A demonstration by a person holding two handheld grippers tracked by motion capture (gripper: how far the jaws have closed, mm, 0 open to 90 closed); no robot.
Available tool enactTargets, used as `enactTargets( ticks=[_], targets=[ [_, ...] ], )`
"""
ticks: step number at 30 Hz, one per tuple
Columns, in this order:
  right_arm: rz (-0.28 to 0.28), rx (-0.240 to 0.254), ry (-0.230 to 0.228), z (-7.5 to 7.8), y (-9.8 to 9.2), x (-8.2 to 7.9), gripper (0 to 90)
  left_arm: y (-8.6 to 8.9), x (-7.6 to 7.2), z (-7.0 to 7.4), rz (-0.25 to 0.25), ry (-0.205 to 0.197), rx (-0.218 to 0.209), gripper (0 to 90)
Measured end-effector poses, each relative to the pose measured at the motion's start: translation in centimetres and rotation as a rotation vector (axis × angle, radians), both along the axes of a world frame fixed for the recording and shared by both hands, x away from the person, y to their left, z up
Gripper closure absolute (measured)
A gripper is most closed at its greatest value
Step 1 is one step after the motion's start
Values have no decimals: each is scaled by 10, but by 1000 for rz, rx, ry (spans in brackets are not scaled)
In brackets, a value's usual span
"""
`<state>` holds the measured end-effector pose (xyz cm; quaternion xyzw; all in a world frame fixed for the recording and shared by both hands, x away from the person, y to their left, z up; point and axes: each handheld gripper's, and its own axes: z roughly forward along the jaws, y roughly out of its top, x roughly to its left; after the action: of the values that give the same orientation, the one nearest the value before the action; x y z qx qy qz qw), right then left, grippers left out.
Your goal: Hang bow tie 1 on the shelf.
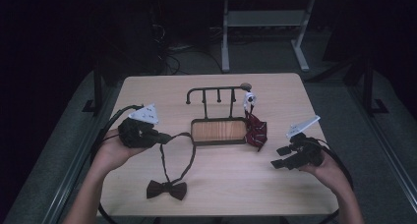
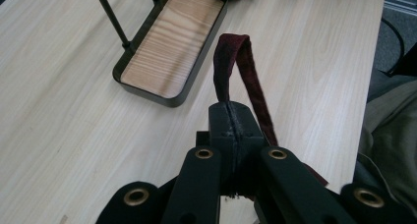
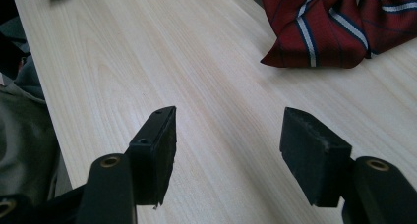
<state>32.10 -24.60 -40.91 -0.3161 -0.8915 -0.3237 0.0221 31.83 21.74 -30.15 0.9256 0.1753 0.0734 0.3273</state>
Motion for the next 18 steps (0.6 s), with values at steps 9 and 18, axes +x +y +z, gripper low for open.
enactTargets(
  ticks=[9,18],
  targets=[
    [7,-8,-1,-2,1,-1,387,-1,6,9,-19,14,-15,900],
    [-1,2,-3,0,-3,0,388,-3,17,19,-30,18,-19,900]
  ],
)
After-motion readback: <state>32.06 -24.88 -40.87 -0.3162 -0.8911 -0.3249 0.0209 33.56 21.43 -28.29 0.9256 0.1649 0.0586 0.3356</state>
